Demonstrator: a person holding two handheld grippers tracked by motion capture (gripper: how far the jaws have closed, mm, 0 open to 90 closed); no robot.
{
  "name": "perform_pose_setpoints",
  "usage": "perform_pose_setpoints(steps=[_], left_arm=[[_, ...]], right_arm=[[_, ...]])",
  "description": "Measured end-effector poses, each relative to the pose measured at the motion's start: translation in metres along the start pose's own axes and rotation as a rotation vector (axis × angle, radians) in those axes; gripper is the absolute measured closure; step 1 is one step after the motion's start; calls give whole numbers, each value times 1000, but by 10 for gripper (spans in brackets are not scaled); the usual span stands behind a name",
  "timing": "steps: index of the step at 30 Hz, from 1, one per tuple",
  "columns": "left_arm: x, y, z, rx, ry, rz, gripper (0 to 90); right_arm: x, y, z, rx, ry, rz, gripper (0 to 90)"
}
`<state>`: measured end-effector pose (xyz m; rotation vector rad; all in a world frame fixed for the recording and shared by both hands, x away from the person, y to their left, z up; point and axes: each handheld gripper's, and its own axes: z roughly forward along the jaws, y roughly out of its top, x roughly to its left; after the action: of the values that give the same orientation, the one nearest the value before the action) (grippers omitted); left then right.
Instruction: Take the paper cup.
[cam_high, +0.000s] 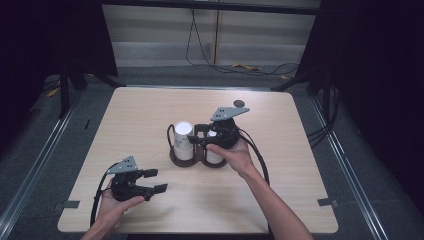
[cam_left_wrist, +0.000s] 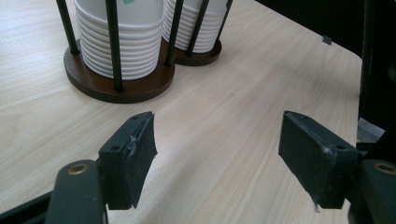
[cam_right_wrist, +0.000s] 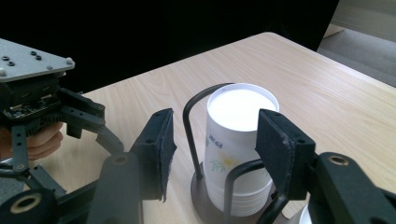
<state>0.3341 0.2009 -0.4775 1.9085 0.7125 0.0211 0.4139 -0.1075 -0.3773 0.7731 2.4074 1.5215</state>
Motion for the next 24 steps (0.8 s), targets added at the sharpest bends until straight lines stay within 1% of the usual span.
perform_pose_setpoints(steps=[5,10,12,17,19,24], left_arm=[[0,0,0,0,0,3,273],[0,0,0,1,-1,3,272],[0,0,0,1,-1,2,272],[0,0,0,1,-2,2,272],[0,0,0,1,-3,3,272],[0,0,0,2,-2,3,272]], right_arm=[[-6,5,5,17,-4,2,456],[-9,11,10,42,-1,-2,443],[-10,14,12,43,-4,-6,442],[-12,19,18,87,0,-15,423],[-12,22,20,89,2,-18,418],[-16,28,26,126,-5,-23,372]])
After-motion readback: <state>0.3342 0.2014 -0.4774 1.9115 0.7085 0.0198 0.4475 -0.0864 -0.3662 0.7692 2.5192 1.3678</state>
